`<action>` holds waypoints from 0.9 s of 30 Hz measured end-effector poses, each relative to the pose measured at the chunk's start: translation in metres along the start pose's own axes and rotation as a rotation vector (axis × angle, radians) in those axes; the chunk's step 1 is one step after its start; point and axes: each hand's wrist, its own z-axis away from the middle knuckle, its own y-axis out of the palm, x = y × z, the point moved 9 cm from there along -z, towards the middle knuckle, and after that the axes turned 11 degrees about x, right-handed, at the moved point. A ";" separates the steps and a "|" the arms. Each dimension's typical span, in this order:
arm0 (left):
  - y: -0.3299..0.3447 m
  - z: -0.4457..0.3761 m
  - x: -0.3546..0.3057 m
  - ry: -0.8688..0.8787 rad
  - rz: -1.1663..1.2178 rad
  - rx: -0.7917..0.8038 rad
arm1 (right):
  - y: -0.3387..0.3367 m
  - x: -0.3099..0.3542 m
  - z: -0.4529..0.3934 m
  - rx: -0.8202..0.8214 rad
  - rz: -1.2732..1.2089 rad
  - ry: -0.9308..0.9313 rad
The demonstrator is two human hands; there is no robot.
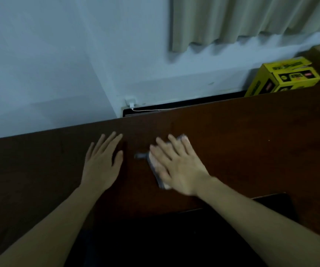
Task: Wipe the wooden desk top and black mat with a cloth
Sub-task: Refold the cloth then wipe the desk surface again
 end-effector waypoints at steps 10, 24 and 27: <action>0.011 -0.001 0.019 -0.001 -0.065 0.048 | -0.035 -0.149 -0.049 -0.078 -0.055 0.343; 0.002 0.005 0.025 -0.111 0.034 -0.041 | -0.010 -0.011 -0.018 0.000 0.062 -0.217; 0.004 0.003 0.025 -0.109 0.007 -0.023 | -0.019 -0.090 -0.025 -0.054 0.082 -0.031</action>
